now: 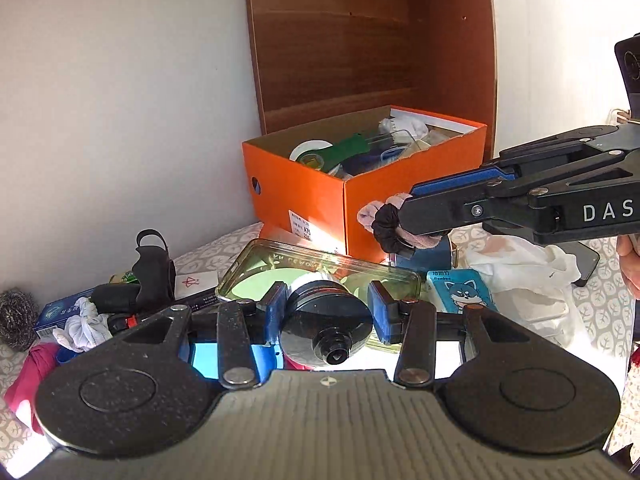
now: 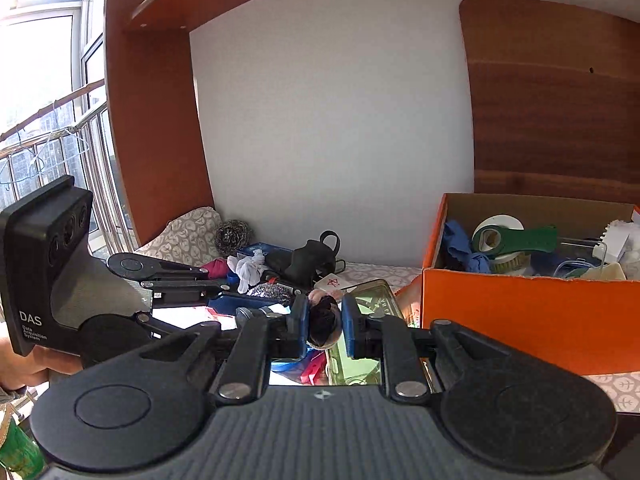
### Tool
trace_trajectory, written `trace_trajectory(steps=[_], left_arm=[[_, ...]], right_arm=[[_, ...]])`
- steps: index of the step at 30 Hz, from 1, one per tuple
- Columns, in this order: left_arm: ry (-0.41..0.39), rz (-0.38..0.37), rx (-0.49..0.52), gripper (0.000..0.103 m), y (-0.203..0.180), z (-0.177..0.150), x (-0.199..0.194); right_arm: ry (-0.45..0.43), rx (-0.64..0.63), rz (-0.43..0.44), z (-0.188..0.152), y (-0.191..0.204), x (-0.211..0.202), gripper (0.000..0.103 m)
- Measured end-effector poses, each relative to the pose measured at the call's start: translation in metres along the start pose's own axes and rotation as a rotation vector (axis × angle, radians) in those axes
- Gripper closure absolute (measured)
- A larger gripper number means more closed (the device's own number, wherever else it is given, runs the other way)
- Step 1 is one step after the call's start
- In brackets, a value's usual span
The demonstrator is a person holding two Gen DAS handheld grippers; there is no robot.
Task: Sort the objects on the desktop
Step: 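Lift and carry the brush and hair tie with both tools to the orange box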
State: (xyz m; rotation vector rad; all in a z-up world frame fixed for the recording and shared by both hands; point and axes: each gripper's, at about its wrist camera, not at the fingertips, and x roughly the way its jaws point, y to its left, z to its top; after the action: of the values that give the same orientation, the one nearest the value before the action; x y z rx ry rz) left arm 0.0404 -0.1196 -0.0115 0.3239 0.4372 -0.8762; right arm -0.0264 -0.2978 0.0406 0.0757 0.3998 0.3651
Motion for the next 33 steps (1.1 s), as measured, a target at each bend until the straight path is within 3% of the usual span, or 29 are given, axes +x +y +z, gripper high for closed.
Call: trace_trajectory(steps=[17,19,21,28,33], left_arm=[[-0.014,-0.149,0.122,0.06,-0.078,0.042,0.057],[-0.027,-0.141,0.125,0.06,-0.081,0.051,0.062],[-0.048,-0.115,0.133,0.071,-0.084,0.065,0.067],[-0.101,-0.042,0.139,0.074,-0.074,0.112,0.089],[-0.079,0.005,0.13,0.083,-0.059,0.122,0.103]], right_arm=[[-0.072,0.104,-0.196,-0.016,-0.082,-0.082,0.086],[-0.087,0.116,-0.209,-0.013,-0.091,-0.086,0.086],[-0.104,0.127,-0.221,-0.007,-0.103,-0.089,0.086],[-0.135,0.104,-0.253,0.024,-0.131,-0.079,0.086],[-0.13,0.096,-0.267,0.044,-0.146,-0.057,0.086]])
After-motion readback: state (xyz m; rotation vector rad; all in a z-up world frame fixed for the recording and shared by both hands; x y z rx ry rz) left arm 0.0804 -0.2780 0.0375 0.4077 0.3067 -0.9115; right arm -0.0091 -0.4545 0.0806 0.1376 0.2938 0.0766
